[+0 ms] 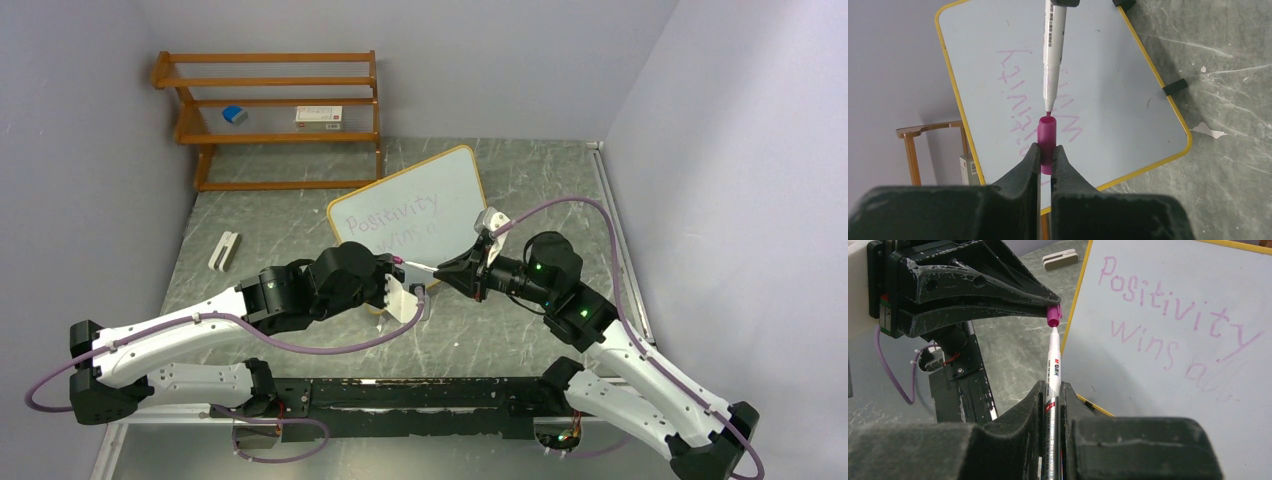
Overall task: Write a sentence on the whiteboard
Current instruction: Close the whiteboard marker at the center of the board.
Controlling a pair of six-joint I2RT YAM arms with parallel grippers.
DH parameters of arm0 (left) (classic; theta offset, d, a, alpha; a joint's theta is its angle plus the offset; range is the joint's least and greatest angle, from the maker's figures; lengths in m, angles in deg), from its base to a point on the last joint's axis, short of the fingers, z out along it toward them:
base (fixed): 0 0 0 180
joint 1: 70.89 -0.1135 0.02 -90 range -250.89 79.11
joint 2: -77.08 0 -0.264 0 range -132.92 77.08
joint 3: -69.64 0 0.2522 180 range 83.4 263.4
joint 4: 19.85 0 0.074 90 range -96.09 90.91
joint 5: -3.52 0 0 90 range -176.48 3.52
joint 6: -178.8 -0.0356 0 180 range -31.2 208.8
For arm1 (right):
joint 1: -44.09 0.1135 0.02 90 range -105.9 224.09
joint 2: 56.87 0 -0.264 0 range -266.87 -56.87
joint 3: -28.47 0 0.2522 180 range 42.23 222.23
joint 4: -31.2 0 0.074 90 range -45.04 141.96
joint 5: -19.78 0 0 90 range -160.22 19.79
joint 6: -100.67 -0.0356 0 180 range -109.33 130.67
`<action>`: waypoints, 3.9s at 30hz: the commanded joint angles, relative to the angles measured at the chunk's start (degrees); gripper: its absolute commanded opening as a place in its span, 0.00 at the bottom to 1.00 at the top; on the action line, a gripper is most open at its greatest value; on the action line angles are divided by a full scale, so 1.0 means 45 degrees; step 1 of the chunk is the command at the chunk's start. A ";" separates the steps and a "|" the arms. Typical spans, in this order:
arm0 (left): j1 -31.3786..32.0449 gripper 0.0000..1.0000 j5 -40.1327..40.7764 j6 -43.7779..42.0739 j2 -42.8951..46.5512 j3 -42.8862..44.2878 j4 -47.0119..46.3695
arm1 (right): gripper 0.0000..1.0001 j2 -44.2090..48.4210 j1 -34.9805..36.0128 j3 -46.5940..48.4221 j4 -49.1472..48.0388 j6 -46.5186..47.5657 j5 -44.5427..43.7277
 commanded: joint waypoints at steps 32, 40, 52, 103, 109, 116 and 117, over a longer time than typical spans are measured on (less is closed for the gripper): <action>0.1106 0.05 0.0060 -0.0374 -0.1065 0.2197 0.1958 | 0.00 -0.1141 -0.0038 -0.0317 -0.2154 -0.0624 0.0690; 0.1498 0.20 0.1353 -0.0505 -0.1283 0.2825 0.2461 | 0.00 -0.1099 -0.0039 -0.1580 -0.4981 -0.0955 0.0023; 0.1548 0.87 0.2822 0.1564 -0.0816 0.3411 0.0419 | 0.00 -0.1156 -0.0044 -0.2903 -0.8574 -0.0244 -0.1422; -0.2527 0.52 0.2883 2.4569 -0.1329 -0.1106 -0.9242 | 0.00 -0.2351 0.0114 -0.5403 -1.5796 -0.1725 -0.3812; -0.2606 0.32 0.2525 2.4823 -0.1382 -0.1323 -0.9855 | 0.00 -0.2318 0.0127 -0.5427 -1.5823 -0.1784 -0.3738; -0.2632 0.05 0.1895 2.5702 -0.1345 -0.1795 -0.9970 | 0.00 -0.2290 0.0127 -0.5427 -1.5979 -0.1835 -0.4028; -0.2630 0.05 0.1728 2.5895 -0.1277 -0.1984 -1.0103 | 0.00 -0.2324 0.0125 -0.5427 -1.6029 -0.1794 -0.4092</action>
